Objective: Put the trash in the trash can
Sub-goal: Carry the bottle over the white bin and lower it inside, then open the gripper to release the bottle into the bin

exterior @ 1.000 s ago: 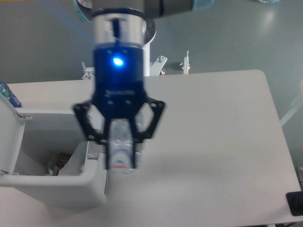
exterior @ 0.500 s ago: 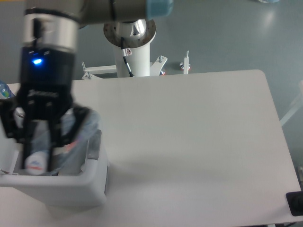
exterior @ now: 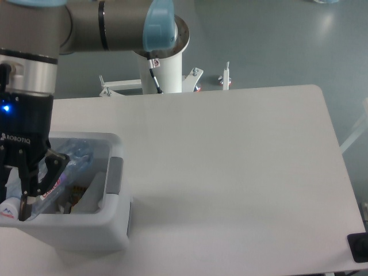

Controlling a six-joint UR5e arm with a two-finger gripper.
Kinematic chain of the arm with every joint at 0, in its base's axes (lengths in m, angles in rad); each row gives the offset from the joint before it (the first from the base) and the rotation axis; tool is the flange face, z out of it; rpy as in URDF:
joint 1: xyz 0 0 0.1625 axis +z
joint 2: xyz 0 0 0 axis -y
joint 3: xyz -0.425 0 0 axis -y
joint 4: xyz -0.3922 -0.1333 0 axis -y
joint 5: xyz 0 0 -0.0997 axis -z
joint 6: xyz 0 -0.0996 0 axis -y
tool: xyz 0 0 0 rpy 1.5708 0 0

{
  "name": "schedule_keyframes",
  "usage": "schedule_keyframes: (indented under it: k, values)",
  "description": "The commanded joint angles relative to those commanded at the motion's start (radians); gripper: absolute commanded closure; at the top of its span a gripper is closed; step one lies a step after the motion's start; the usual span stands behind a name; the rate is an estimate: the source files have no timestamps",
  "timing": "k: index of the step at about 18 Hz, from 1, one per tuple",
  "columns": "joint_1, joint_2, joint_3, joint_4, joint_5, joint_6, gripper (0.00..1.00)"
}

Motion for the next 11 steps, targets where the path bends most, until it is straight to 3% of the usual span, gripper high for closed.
schedule_keyframes:
  k: [5,11]
  values:
    - [0.021,0.018,-0.047,-0.002,0.017,0.002,0.00]
    - [0.173,0.037,-0.074,-0.006,0.169,0.040,0.00]
